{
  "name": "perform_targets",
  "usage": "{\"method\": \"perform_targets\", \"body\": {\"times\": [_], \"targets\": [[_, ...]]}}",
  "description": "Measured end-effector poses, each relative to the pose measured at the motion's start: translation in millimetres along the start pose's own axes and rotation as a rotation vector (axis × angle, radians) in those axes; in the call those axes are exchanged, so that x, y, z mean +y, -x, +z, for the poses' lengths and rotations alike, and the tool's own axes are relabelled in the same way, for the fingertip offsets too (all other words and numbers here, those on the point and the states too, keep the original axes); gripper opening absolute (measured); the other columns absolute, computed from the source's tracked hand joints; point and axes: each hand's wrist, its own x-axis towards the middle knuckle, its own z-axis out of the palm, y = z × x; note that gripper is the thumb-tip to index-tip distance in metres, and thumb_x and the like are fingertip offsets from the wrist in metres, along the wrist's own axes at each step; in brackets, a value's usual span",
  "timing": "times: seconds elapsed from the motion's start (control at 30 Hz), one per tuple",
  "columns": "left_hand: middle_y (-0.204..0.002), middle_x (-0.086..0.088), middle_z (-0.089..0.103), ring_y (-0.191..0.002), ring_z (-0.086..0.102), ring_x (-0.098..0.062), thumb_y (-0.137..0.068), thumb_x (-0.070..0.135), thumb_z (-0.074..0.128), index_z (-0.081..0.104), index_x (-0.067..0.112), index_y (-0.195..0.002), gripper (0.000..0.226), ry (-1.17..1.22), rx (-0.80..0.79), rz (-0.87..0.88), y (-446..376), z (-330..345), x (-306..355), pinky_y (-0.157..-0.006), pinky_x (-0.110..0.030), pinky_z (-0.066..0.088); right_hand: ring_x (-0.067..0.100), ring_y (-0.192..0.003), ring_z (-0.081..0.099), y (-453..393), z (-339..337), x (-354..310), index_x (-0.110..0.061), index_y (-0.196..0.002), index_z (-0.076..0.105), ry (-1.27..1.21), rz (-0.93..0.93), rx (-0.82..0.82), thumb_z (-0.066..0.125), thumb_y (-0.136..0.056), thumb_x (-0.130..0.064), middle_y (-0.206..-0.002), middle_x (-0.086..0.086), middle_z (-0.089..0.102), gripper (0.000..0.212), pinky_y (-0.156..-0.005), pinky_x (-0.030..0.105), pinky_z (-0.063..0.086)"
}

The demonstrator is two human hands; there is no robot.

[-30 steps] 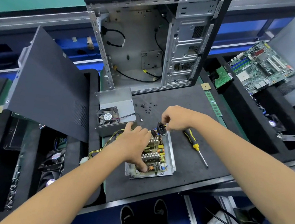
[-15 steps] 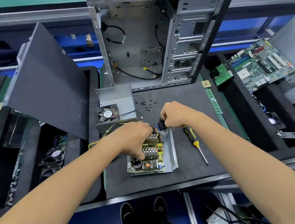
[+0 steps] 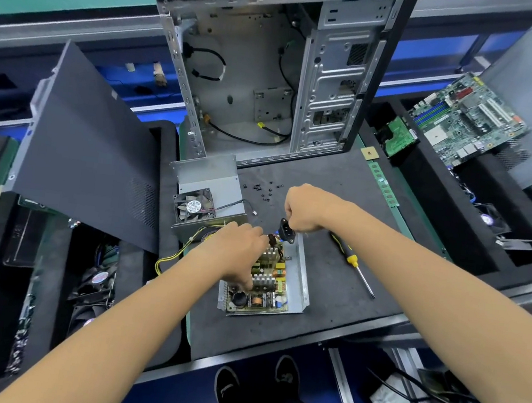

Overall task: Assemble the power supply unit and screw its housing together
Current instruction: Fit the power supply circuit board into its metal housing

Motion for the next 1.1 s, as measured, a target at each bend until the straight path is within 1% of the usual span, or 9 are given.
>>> {"method": "perform_targets", "body": {"times": [0.07,0.17,0.3,0.43,0.53,0.67,0.8,0.97,1.1], "targets": [[-0.109,-0.002,0.055,-0.097,0.050,-0.021,-0.060,0.070,0.072,0.051,0.016,-0.105,0.073,0.085,0.001,-0.016,1,-3,-4,-0.081,-0.036,0.038,0.028,-0.053,0.041,0,-2,-6,-0.006,-0.054,0.046,0.011,0.012,-0.001,0.047,-0.074,0.002,-0.054,0.011,0.044,0.022,-0.048,0.030,0.038],[-0.109,-0.003,0.056,-0.097,0.052,-0.021,-0.059,0.069,0.075,0.048,0.014,-0.105,0.076,0.404,0.125,-0.111,0,-10,-12,-0.080,-0.035,0.043,0.023,-0.054,0.033,-2,-6,-12,-0.010,-0.053,0.035,0.031,0.005,-0.035,0.045,-0.078,0.001,-0.054,0.007,0.035,0.029,-0.046,0.027,0.027],[-0.129,-0.002,0.053,-0.116,0.052,-0.020,-0.067,0.053,0.080,0.042,0.014,-0.131,0.084,0.729,0.281,-0.189,-7,-9,-6,-0.090,-0.031,0.044,0.023,-0.059,0.046,-9,-6,-16,-0.007,-0.066,0.047,0.039,0.000,-0.044,0.047,-0.087,-0.004,-0.067,0.010,0.052,0.021,-0.053,0.029,0.038],[-0.103,0.001,0.059,-0.087,0.054,-0.016,-0.073,0.043,0.080,0.051,0.017,-0.114,0.057,0.918,0.359,-0.310,-18,-7,-4,-0.076,-0.030,0.045,0.029,-0.081,0.061,-14,-4,-11,-0.005,-0.086,0.064,-0.015,-0.077,0.048,0.057,-0.088,-0.009,-0.091,0.012,0.065,0.009,-0.069,0.034,0.050],[-0.092,0.004,0.054,-0.082,0.052,-0.017,-0.073,0.041,0.079,0.051,0.019,-0.107,0.049,0.914,0.348,-0.385,-23,-7,-5,-0.070,-0.031,0.042,0.029,-0.093,0.061,-16,-1,-6,-0.005,-0.096,0.067,-0.061,-0.102,0.083,0.060,-0.087,-0.011,-0.100,0.011,0.066,0.013,-0.076,0.036,0.052],[-0.101,-0.006,0.060,-0.085,0.056,-0.023,-0.078,0.032,0.073,0.050,0.014,-0.110,0.043,0.903,0.351,-0.458,-32,-10,-3,-0.063,-0.030,0.040,0.028,-0.092,0.063,-17,-1,-2,-0.007,-0.094,0.066,-0.038,-0.105,0.032,0.064,-0.081,-0.006,-0.100,0.009,0.067,0.013,-0.078,0.037,0.055],[-0.103,-0.010,0.061,-0.091,0.058,-0.028,-0.078,0.039,0.076,0.051,0.012,-0.110,0.049,0.833,0.312,-0.452,-40,-10,0,-0.069,-0.035,0.046,0.024,-0.085,0.058,-19,-2,-1,-0.015,-0.086,0.058,0.064,-0.092,-0.073,0.072,-0.077,-0.011,-0.094,0.004,0.062,0.017,-0.068,0.030,0.045],[-0.101,-0.013,0.065,-0.091,0.061,-0.033,-0.080,0.038,0.074,0.055,0.009,-0.107,0.045,0.771,0.335,-0.389,-46,-9,5,-0.075,-0.041,0.052,0.023,-0.066,0.052,-23,0,-1,-0.012,-0.070,0.051,0.130,-0.066,-0.068,0.056,-0.084,-0.007,-0.068,0.002,0.052,0.016,-0.047,0.024,0.036],[-0.094,-0.012,0.065,-0.088,0.060,-0.032,-0.084,0.026,0.069,0.056,0.010,-0.093,0.022,0.703,0.338,-0.325,-49,-7,1,-0.068,-0.034,0.045,0.031,-0.075,0.060,-22,-13,12,0.000,-0.079,0.064,-0.036,-0.036,0.057,0.048,-0.080,-0.001,-0.081,0.014,0.064,0.016,-0.057,0.031,0.047]]}}
